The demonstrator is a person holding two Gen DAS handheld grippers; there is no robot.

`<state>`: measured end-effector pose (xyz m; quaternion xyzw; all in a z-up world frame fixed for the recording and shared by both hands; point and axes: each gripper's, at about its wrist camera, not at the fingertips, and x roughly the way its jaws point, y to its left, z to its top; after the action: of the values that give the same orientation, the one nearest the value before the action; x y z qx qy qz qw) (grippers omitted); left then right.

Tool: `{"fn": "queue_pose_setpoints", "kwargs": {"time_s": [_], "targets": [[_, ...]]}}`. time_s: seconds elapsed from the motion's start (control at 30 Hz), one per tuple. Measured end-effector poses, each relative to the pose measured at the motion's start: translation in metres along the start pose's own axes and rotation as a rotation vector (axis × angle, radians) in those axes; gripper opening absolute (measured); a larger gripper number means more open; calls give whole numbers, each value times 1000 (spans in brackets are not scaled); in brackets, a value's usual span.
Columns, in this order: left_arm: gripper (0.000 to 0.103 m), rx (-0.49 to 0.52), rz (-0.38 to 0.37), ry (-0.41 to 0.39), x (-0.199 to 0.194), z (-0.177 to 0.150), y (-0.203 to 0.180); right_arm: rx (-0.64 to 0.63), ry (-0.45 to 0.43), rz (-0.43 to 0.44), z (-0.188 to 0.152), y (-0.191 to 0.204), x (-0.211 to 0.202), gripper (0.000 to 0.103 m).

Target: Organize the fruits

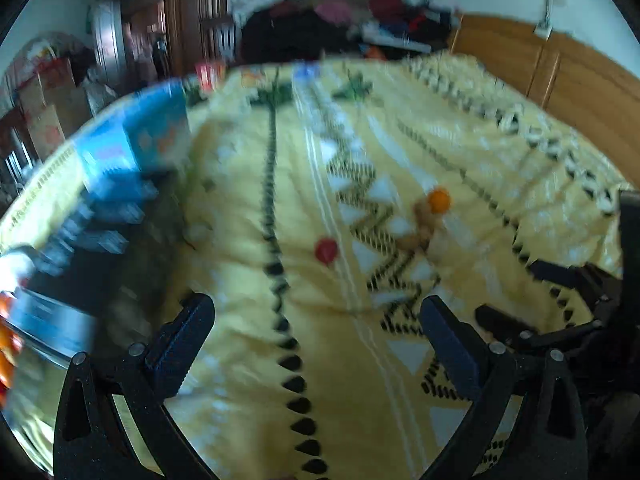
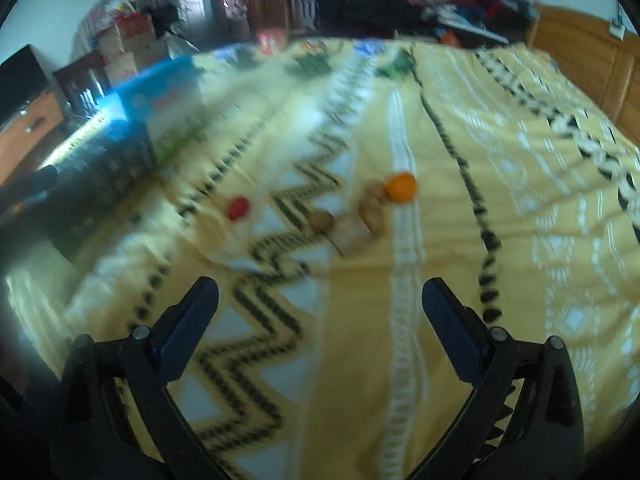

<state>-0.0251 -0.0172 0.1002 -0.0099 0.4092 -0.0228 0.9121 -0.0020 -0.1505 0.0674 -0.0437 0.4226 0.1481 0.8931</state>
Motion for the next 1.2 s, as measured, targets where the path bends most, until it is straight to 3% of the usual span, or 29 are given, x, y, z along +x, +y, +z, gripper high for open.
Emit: {"fn": "queue_pose_setpoints", "kwargs": {"time_s": [0.13, 0.37, 0.73, 1.2], "targets": [[103, -40, 40, 95, 52, -15, 6, 16, 60, -6, -9, -19, 28, 102], [103, -58, 95, 155, 93, -28, 15, 38, 108, 10, -10, -29, 55, 102], [103, -91, 70, 82, 92, -43, 23, 49, 115, -14, -20, -29, 66, 103], [103, -94, 63, 69, 96, -42, 24, 35, 77, -15, -20, -28, 70, 103]]}}
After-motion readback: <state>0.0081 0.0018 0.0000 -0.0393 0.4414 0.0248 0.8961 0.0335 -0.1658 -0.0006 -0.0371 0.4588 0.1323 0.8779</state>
